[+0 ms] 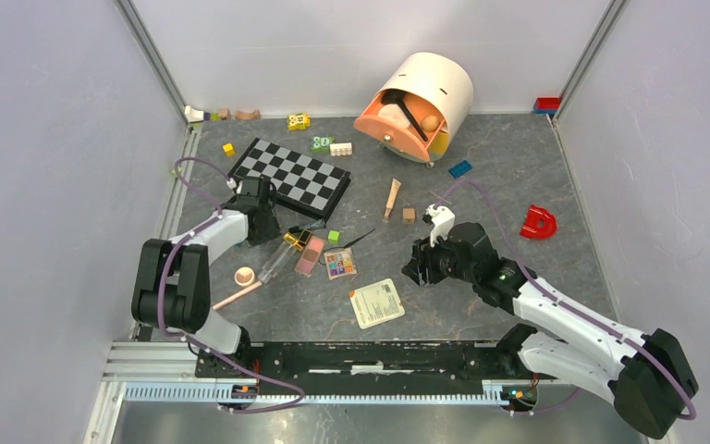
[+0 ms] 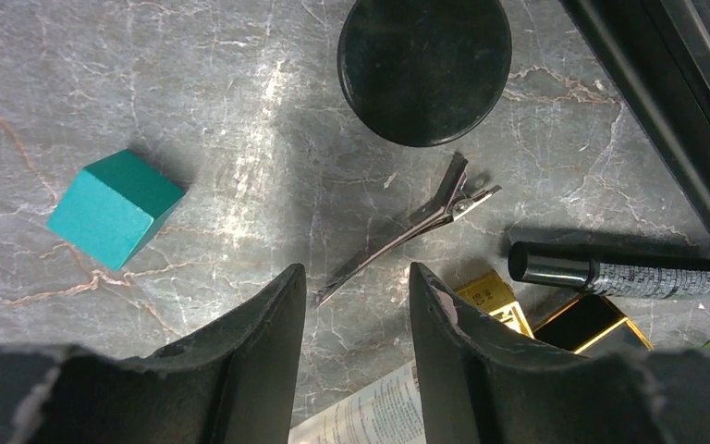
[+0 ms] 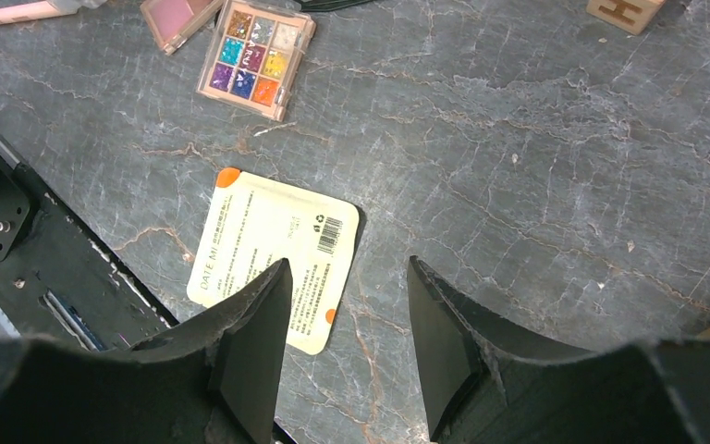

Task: Organize the makeup
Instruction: Pick up the makeup tool from the center of the board, then place the makeup tool in the drawer.

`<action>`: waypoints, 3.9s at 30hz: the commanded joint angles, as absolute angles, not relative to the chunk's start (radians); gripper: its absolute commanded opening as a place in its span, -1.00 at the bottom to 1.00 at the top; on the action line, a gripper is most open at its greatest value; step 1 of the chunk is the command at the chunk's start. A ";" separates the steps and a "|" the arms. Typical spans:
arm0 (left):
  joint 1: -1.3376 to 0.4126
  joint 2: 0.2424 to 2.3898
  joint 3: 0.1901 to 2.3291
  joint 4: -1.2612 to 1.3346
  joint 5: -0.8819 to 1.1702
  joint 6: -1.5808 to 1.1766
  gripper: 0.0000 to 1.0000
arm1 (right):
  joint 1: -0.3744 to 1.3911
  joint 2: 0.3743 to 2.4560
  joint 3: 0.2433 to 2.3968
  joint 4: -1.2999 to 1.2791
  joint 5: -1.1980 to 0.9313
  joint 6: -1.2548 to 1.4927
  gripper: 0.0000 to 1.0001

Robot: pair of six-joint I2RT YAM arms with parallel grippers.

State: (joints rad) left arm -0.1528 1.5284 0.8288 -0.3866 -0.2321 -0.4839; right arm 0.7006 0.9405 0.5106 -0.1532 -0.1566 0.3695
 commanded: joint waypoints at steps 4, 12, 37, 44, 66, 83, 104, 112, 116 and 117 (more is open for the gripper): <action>-0.155 1.576 0.838 -0.329 -0.212 -0.443 0.04 | 0.706 0.954 0.549 -0.143 -0.172 0.359 0.12; -0.155 1.620 0.871 -0.388 -0.269 -0.431 -0.18 | 0.706 0.965 0.552 -0.136 -0.185 0.362 0.11; -0.179 1.591 0.868 -0.402 -0.288 -0.431 -0.95 | 0.705 0.970 0.540 -0.129 -0.189 0.363 0.12; -0.212 1.480 0.883 -0.449 -0.297 -0.444 -0.95 | 0.705 0.970 0.533 -0.128 -0.183 0.361 0.12; -0.297 1.161 0.911 -0.476 -0.078 -0.361 -0.95 | 0.706 0.948 0.527 -0.104 -0.148 0.373 0.14; -0.771 1.242 0.946 -0.190 0.106 -0.363 -0.95 | 0.706 0.820 0.553 0.110 -0.026 0.694 0.84; -1.013 1.352 1.035 -0.202 -0.130 -0.337 -0.95 | 0.706 0.856 0.530 0.072 0.128 0.977 0.62; -1.033 1.363 1.048 -0.201 -0.098 -0.305 -0.95 | 0.704 0.898 0.504 0.122 0.106 0.994 0.31; -1.041 1.368 1.049 -0.201 -0.090 -0.296 -0.95 | 0.706 0.906 0.503 0.130 0.100 0.994 0.15; -1.043 1.368 1.049 -0.201 -0.089 -0.295 -0.95 | 0.706 0.906 0.503 0.131 0.100 0.993 0.12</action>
